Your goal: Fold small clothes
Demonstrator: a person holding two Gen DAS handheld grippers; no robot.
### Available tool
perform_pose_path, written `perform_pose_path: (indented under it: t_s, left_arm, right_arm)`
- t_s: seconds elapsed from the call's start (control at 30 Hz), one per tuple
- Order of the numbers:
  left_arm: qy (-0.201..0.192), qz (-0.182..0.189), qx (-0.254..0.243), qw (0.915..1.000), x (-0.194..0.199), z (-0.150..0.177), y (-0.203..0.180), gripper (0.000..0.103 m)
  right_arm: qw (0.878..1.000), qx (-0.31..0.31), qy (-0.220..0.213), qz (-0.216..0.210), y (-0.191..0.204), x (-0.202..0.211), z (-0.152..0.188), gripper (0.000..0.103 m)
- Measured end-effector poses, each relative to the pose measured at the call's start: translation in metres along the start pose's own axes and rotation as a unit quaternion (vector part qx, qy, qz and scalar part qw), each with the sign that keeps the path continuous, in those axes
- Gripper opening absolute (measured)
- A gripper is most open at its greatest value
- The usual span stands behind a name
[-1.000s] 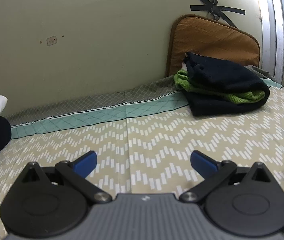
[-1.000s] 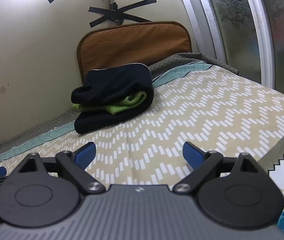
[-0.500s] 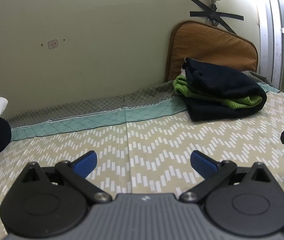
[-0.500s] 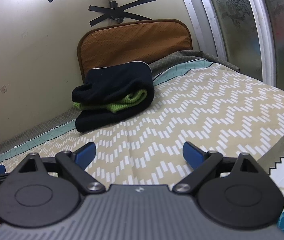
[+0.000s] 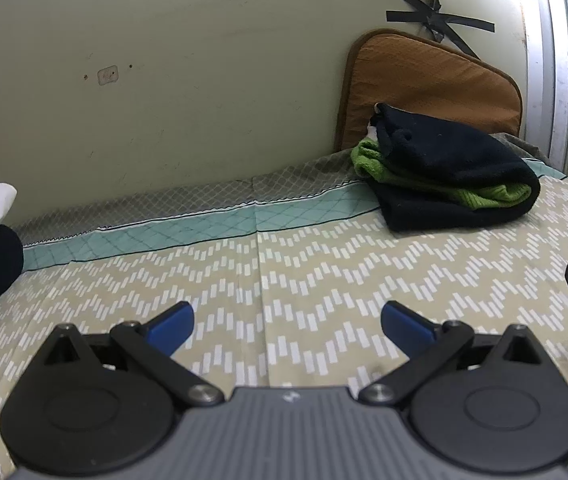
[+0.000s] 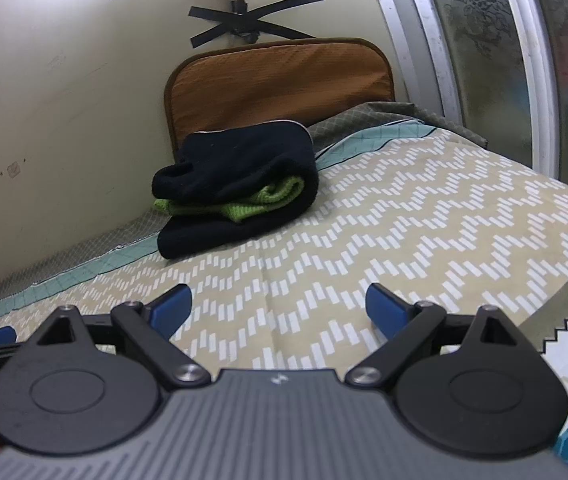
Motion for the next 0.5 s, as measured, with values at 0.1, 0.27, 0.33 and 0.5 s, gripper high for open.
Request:
perform_pose_path:
  t_s: [0.1, 0.27, 0.33, 0.5]
  left_arm:
    - [0.001, 0.0, 0.0, 1.0, -0.0005, 0.0001, -0.0002, 0.103]
    - [0.003, 0.001, 0.002, 1.0, -0.0013, 0.0003, -0.0003, 0.103]
    - [0.004, 0.002, 0.004, 1.0, -0.0019, 0.0006, 0.0001, 0.103]
    - [0.006, 0.002, 0.006, 1.0, -0.0025, 0.0012, 0.0007, 0.103]
  right_arm:
    - [1.0, -0.001, 0.0, 0.0, -0.001, 0.0003, -0.0005, 0.095]
    - [1.0, -0.001, 0.0, -0.001, -0.0013, 0.0002, -0.0007, 0.095]
    - [1.0, -0.001, 0.0, -0.001, -0.0015, 0.0, -0.0007, 0.095]
    - [1.0, 0.0, -0.001, -0.002, -0.0011, 0.0006, -0.0007, 0.095]
Point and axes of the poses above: each gripper's, at about its wrist camera, not at the fingertips, and x roughly against the way its jaws point, y to its left, z to its underside, the point moved 2 cm from there along -x, roughly the way its jaws point, and after that the axes turned 15 degrees about -y, right-handed, at the moved point
